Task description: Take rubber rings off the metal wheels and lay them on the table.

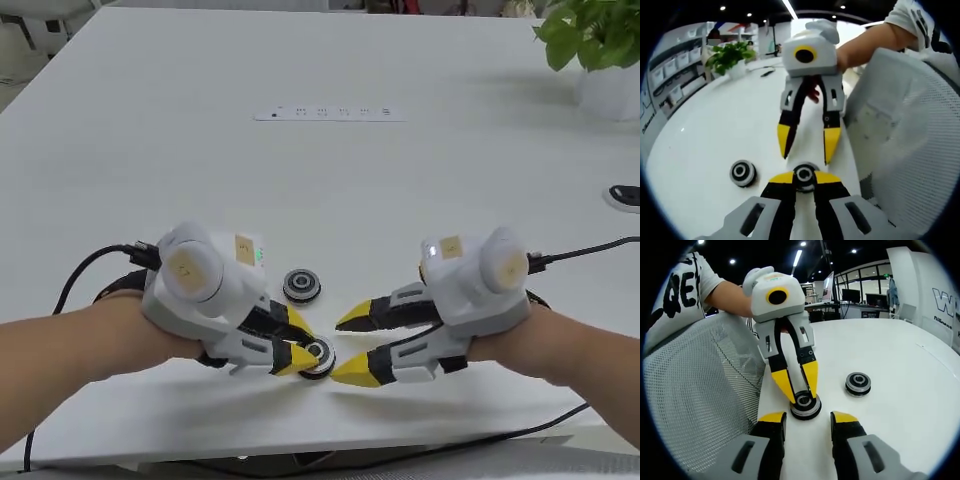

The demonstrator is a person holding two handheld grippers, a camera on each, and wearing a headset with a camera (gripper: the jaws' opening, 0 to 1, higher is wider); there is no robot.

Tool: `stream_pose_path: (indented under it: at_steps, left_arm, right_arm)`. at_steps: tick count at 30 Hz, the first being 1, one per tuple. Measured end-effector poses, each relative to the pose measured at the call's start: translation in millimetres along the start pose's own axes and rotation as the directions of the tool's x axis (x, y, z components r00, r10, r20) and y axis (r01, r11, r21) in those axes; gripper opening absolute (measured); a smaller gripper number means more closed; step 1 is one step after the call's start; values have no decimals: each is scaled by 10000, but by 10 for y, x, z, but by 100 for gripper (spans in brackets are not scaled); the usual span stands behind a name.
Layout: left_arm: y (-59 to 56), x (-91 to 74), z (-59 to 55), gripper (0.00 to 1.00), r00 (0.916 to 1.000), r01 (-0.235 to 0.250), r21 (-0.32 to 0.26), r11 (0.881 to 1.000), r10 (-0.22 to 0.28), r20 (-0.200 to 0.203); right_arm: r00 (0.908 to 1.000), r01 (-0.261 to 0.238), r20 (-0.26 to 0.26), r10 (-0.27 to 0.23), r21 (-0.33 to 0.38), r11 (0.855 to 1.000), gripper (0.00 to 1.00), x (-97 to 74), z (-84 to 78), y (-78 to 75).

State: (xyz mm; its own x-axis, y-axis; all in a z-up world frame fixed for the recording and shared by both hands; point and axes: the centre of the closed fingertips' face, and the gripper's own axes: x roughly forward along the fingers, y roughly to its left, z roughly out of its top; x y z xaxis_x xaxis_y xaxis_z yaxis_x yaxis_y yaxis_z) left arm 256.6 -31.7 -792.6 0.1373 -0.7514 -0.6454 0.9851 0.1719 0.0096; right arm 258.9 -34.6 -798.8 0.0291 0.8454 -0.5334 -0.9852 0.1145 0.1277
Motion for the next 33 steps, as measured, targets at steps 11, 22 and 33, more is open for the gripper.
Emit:
stream_pose_path:
  at_steps: [11, 22, 33]
  left_arm:
    - [3, 5, -4, 14, 10000, -71, -20, 10000, 72, 63]
    - [3, 6, -6, 13, 9999, -144, 33, 9999, 144, 41]
    - [4, 6, -7, 13, 9999, -151, 21, 9999, 151, 65]
  right_arm:
    - [10000, -25, -55, 25, 20, 10000, 30, 56, 12, 15]
    - [9991, -94, -420, 84, -248, 9996, 28, 153, -36, 41]
    - [9996, -3, -278, 6, 119, 9999, 24, 155, -21, 39]
